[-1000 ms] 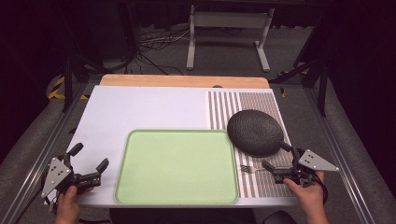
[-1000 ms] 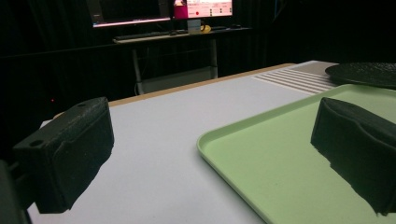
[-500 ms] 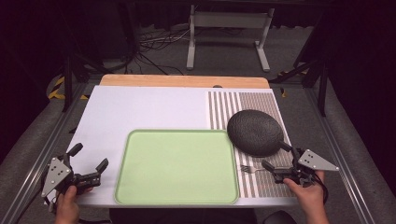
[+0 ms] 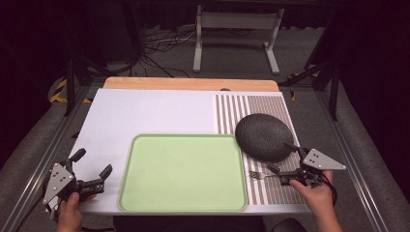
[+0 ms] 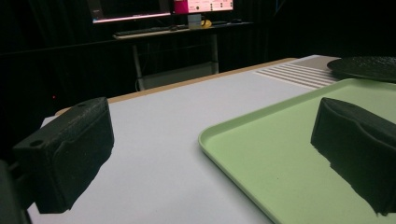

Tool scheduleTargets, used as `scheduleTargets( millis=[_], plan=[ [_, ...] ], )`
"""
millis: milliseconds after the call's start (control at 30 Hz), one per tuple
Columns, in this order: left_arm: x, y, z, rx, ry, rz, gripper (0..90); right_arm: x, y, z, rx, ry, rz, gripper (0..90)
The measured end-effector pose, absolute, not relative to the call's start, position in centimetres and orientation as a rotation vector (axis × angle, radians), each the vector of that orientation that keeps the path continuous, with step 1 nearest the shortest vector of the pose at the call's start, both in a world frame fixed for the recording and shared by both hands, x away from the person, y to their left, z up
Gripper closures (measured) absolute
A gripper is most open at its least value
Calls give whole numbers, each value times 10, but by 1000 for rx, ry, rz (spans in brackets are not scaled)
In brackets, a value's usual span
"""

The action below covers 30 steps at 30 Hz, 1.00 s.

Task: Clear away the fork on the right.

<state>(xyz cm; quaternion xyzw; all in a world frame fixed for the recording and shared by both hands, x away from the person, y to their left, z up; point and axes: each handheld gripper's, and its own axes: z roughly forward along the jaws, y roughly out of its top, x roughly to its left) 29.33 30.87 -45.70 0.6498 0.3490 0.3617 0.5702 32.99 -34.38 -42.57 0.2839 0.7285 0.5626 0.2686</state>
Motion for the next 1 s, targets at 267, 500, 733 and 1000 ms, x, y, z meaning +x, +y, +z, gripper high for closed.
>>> scheduleTargets(
  millis=[267,500,733,1000],
  plan=[
    [294,308,-457,1536,820,855,1,343,-336,-410,732,2013,1521,25],
    [294,309,-457,1530,822,855,1,346,-332,-399,680,2071,1443,43],
    [294,307,-457,1536,823,851,1,353,-330,-382,632,2195,1317,46],
    [293,309,-457,1532,825,854,1,365,-322,-365,557,2363,1116,55]
  ],
)
